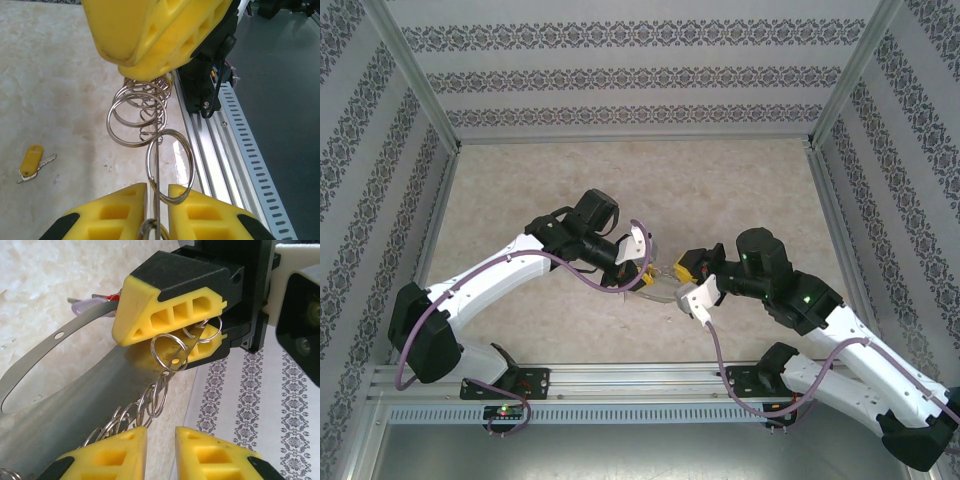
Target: Put the keys on the keyring
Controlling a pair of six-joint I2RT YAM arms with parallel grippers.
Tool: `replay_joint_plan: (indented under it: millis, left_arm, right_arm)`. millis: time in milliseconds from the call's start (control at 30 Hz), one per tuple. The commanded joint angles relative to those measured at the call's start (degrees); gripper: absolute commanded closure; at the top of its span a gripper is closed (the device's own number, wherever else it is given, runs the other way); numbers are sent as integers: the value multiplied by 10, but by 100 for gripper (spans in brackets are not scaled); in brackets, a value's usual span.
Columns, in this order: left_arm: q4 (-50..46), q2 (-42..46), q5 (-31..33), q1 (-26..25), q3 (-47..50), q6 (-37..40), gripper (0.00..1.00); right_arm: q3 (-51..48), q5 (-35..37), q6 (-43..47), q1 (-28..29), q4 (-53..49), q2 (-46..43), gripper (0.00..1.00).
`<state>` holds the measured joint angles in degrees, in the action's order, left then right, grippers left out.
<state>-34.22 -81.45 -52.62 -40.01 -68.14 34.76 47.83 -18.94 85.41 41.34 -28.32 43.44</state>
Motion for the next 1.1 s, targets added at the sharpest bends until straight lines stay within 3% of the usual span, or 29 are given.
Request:
replay_joint_plan:
  millis: [0,1067]
  left_arm:
    - [26,14,-38,0,-3,17,100]
    - [10,0,-44,-4,-20,26,100]
  right_arm:
    - [-2,-15,-10,-3,-34,-12,78]
    - [-6,-16,-8,18,-24,14,81]
